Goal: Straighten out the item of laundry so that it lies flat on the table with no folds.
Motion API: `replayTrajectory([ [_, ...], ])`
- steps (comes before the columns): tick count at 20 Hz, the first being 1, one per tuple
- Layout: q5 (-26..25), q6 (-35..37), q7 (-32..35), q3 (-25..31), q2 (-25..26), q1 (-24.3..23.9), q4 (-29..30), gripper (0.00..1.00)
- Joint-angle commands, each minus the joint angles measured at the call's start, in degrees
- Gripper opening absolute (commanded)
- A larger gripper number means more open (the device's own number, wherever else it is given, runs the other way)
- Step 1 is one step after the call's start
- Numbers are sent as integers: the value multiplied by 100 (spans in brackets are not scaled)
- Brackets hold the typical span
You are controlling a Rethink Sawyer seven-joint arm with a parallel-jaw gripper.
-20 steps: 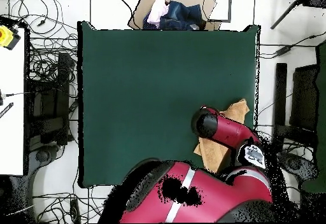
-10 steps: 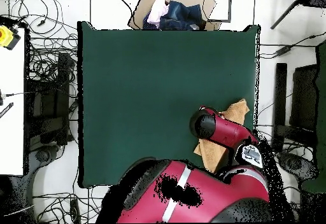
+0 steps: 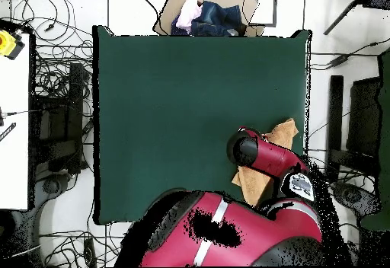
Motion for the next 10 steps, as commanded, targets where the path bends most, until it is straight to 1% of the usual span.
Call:
replayTrajectory([
  [1, -21, 123, 959, 263, 473, 221, 500, 0],
  [4, 240, 252, 1169, 278, 511, 400, 378, 0],
  [10, 535, 297, 1361, 140, 662, 705, 247, 0],
])
